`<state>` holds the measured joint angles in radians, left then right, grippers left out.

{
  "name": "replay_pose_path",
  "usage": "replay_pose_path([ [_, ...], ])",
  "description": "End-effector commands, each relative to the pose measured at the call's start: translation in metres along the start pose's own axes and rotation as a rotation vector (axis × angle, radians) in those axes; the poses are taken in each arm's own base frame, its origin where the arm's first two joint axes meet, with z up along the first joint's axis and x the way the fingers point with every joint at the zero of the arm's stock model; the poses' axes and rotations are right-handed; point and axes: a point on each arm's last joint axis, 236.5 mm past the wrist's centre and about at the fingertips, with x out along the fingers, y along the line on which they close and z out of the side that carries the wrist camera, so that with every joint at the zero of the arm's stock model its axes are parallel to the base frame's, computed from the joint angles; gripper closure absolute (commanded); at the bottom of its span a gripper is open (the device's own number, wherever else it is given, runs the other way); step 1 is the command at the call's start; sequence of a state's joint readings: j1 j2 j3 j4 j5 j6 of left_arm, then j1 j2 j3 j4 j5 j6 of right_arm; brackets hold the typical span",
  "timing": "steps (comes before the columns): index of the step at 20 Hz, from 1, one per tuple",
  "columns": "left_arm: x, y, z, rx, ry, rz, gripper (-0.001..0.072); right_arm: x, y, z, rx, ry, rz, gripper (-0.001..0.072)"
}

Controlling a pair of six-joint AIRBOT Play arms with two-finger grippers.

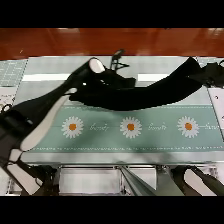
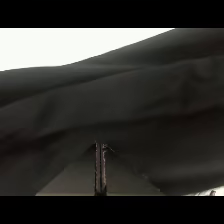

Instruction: Fold the shirts.

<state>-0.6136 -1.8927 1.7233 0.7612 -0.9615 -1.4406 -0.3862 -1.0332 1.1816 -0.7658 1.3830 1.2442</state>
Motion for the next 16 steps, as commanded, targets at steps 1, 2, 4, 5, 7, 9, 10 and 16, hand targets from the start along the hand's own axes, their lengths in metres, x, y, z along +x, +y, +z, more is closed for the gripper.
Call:
replay_pose_path([
  [1,0.064,-0.041,-0.036,0.033,0.156,-0.040,0.0685,-0.011,0.013,-0.011,-0.011,-0.018,-0.001,0.0684],
  [2,0.076,-0.049,-0.045,0.029,0.173,-0.047,0.0685,-0.011,0.014,-0.012,-0.008,-0.017,0.003,0.0684],
  [4,0.095,-0.062,-0.063,0.036,0.210,-0.062,0.0685,-0.010,0.015,-0.012,-0.006,-0.016,0.008,0.0684],
  [5,0.101,-0.070,-0.073,0.035,0.229,-0.078,0.0685,-0.010,0.015,-0.013,-0.006,-0.015,0.007,0.0684],
  [7,0.107,-0.079,-0.083,0.039,0.246,-0.092,0.0684,-0.010,0.014,-0.012,-0.005,-0.018,0.007,0.0684],
  [9,0.103,-0.077,-0.077,0.029,0.237,-0.095,0.0684,-0.010,0.015,-0.012,-0.006,-0.019,0.007,0.0684],
  [10,0.096,-0.070,-0.067,0.017,0.223,-0.091,0.0684,-0.009,0.017,-0.012,-0.010,-0.016,0.010,0.0684],
  [16,-0.040,0.004,0.023,-0.037,0.088,-0.043,0.0684,0.021,0.059,-0.004,-0.080,-0.042,0.069,0.0684],
])
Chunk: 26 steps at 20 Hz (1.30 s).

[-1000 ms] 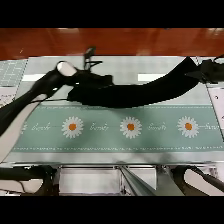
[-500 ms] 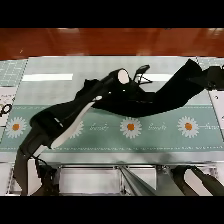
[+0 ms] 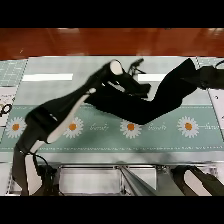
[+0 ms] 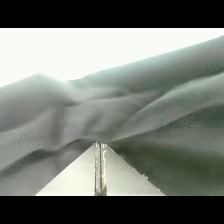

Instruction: Fold the shirts.

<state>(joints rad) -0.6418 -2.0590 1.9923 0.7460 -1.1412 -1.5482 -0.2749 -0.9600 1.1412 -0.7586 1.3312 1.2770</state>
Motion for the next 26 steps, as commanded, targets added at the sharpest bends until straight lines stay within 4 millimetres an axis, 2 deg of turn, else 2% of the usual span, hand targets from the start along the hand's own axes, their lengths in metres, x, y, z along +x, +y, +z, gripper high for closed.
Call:
replay_pose_path([
  [1,-0.099,0.034,0.025,-0.004,-0.071,0.054,0.0684,0.025,0.025,0.010,-0.028,-0.031,0.044,0.0684],
  [3,-0.161,0.056,0.025,-0.010,-0.142,0.161,0.0684,0.053,0.046,0.010,-0.020,-0.008,0.116,0.0684],
  [5,-0.208,0.073,0.008,-0.031,-0.204,0.238,0.0683,0.087,0.063,0.004,-0.011,0.028,0.178,0.0684],
  [9,-0.292,0.090,-0.047,-0.097,-0.448,0.319,0.0684,0.157,0.095,-0.017,-0.031,0.152,0.248,0.0684],
  [11,-0.319,0.098,-0.081,-0.127,-0.551,0.359,0.0684,0.187,0.105,-0.024,-0.044,0.202,0.264,0.0684],
  [14,-0.341,0.105,-0.133,-0.166,-0.639,0.401,0.0683,0.223,0.116,-0.027,-0.036,0.242,0.292,0.0684],
  [17,-0.353,0.103,-0.158,-0.174,-0.706,0.423,0.0684,0.249,0.116,-0.027,-0.025,0.261,0.295,0.0684],
  [19,-0.355,0.100,-0.163,-0.167,-0.723,0.427,0.0683,0.262,0.118,-0.030,-0.013,0.278,0.306,0.0684],
  [26,-0.352,0.105,-0.162,-0.182,-0.710,0.422,0.0683,0.313,0.126,-0.050,0.040,0.263,0.316,0.0684],
])
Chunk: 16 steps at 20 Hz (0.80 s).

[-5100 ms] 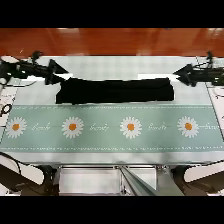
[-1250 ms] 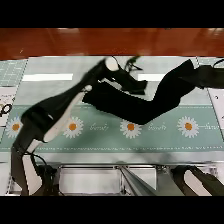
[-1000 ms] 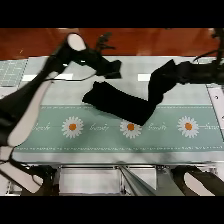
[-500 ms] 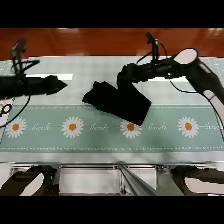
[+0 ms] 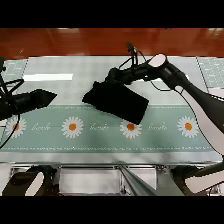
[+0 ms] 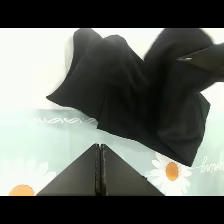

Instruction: Fold the shirts.

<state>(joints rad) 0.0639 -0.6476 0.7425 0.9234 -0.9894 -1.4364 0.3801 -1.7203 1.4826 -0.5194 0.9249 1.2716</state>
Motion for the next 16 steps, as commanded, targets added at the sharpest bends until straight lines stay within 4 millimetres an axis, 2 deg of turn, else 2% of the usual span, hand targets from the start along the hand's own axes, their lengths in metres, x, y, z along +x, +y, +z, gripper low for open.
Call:
replay_pose_path([
  [1,0.001,0.003,-0.001,-0.005,-0.001,0.005,0.0683,0.032,-0.003,0.004,0.024,-0.049,0.014,0.0684],
  [2,0.002,0.003,-0.001,-0.007,0.000,0.006,0.0683,0.040,-0.005,0.005,0.046,-0.066,0.018,0.0683],
  [3,0.003,0.004,-0.001,-0.009,0.003,0.007,0.0683,0.048,-0.006,0.004,0.067,-0.071,0.025,0.0641],
  [4,0.004,0.006,-0.003,-0.013,0.008,0.009,0.0683,0.056,-0.007,0.001,0.084,-0.072,0.033,0.0436],
  [5,0.006,0.007,-0.004,-0.018,0.013,0.011,0.0684,0.060,-0.008,0.000,0.091,-0.069,0.045,0.0290],
  [7,0.011,0.012,-0.008,-0.028,0.031,0.016,0.0683,0.056,-0.008,-0.003,0.095,-0.043,0.058,0.0296],
  [9,0.016,0.016,-0.009,-0.026,0.042,0.024,0.0683,0.033,-0.003,-0.005,0.139,0.011,0.100,0.0299],
  [10,0.015,0.021,-0.004,-0.028,0.027,0.037,0.0683,0.014,0.002,-0.008,0.149,0.053,0.131,0.0304],
  [12,0.002,0.038,0.017,-0.071,-0.038,0.077,0.0683,-0.041,0.008,-0.017,0.133,0.157,0.168,0.0304],
  [14,-0.025,0.048,0.046,-0.115,-0.111,0.102,0.0683,-0.116,-0.007,-0.018,0.048,0.176,0.073,0.0305],
  [16,-0.059,0.049,0.071,-0.149,-0.181,0.109,0.0683,-0.203,-0.042,-0.011,-0.012,0.095,-0.161,0.0305],
])
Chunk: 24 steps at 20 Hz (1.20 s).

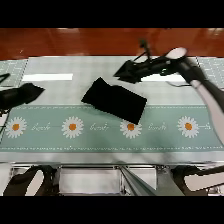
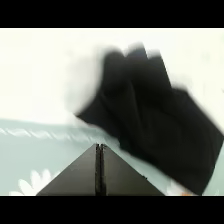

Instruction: Fold the shirts.

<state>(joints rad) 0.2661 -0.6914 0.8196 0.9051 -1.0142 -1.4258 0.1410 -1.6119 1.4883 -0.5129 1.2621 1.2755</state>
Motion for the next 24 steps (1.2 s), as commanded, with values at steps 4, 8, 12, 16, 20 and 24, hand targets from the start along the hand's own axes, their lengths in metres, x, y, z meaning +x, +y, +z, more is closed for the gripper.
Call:
replay_pose_path([
  [4,-0.073,-0.009,0.042,-0.017,-0.198,0.014,0.0683,-0.263,-0.119,-0.053,0.041,-0.322,-0.850,0.0305],
  [8,-0.065,-0.026,-0.007,0.008,-0.136,-0.048,0.0683,-0.216,-0.182,-0.128,0.268,-0.358,-0.731,0.0291],
  [12,-0.031,-0.033,-0.057,-0.020,0.008,-0.129,0.0683,-0.119,-0.186,-0.146,0.475,-0.287,-0.308,0.0292],
  [16,-0.004,-0.030,-0.087,-0.038,0.094,-0.149,0.0683,-0.057,-0.189,-0.150,0.574,-0.163,-0.148,0.0292],
  [20,0.011,-0.030,-0.094,-0.054,0.124,-0.155,0.0683,0.000,-0.179,-0.154,0.519,-0.018,-0.148,0.0292],
  [24,0.018,-0.028,-0.094,-0.064,0.132,-0.150,0.0683,0.038,-0.162,-0.139,0.451,0.054,-0.145,0.0294],
])
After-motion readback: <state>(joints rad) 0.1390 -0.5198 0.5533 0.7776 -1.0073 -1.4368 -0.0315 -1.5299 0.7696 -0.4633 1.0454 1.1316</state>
